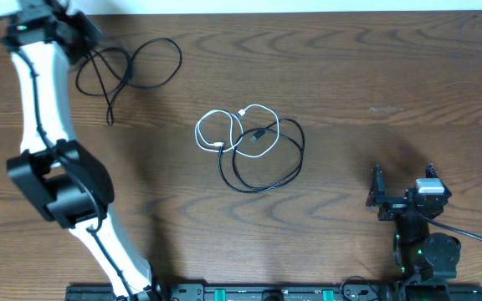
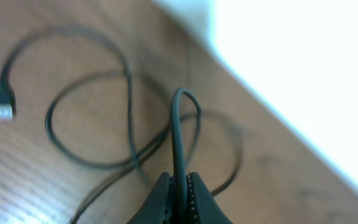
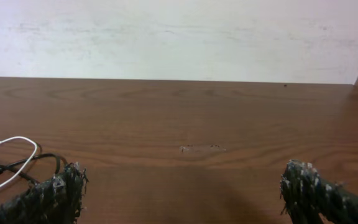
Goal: Untangle cables
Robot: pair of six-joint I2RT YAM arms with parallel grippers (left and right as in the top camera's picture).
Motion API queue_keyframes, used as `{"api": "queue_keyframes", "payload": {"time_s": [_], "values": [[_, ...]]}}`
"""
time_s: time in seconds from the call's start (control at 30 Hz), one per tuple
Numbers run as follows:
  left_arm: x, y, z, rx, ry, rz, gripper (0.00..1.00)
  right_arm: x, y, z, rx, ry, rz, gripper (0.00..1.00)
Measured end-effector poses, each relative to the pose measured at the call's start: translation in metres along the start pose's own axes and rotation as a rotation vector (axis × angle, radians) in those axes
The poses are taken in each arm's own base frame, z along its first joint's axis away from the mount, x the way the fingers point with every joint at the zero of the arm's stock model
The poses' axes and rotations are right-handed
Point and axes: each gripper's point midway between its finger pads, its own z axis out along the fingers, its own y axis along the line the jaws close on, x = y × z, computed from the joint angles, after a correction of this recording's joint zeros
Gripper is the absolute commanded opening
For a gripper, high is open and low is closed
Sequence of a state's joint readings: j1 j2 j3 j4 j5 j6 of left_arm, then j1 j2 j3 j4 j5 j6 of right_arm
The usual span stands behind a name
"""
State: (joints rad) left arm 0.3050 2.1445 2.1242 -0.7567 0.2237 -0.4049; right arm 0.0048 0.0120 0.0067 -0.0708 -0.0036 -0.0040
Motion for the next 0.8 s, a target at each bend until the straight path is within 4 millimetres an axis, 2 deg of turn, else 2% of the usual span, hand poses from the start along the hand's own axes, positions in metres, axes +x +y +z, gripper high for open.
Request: {"api": "queue_keyframes", "payload": {"time_s": [0.1,0.2,0.3,0.33,0.43,0.5,0.6,0.67,0.7,0.8], "values": [[-0.034,-0.004,-0.028,0.053,-0.110,-0.049,0.07,0.000,0.000,0.000,0.000,0.000,0.000,0.99],[-0.052,0.010,-0.042,0.017,-0.172,-0.093,0.09,0.000,0.000,0.000,0.000,0.000,0.000,0.99],[-0.057,0.038,-0.034,-0.090,-0.206,-0.137,0.38,0.000,0.000,0.000,0.000,0.000,0.000,0.99],[-0.056,0.049,-0.026,-0.134,-0.208,-0.153,0.43,0.000,0.000,0.000,0.000,0.000,0.000,0.99],[-0.036,0.085,0.016,-0.271,-0.151,-0.158,0.77,0.000,0.000,0.000,0.000,0.000,0.000,0.99],[-0.009,0.118,0.050,-0.374,-0.067,-0.139,0.83,0.000,0.000,0.000,0.000,0.000,0.000,0.99],[0.023,0.154,0.078,-0.476,0.030,-0.132,0.84,0.000,0.000,0.000,0.000,0.000,0.000,0.99],[0.032,0.170,0.079,-0.511,0.065,-0.139,0.84,0.000,0.000,0.000,0.000,0.000,0.000,0.99],[0.030,0.174,0.075,-0.514,0.063,-0.144,0.84,0.000,0.000,0.000,0.000,0.000,0.000,0.99],[0.008,0.171,0.050,-0.485,0.009,-0.159,0.84,0.000,0.000,0.000,0.000,0.000,0.000,0.99]]}}
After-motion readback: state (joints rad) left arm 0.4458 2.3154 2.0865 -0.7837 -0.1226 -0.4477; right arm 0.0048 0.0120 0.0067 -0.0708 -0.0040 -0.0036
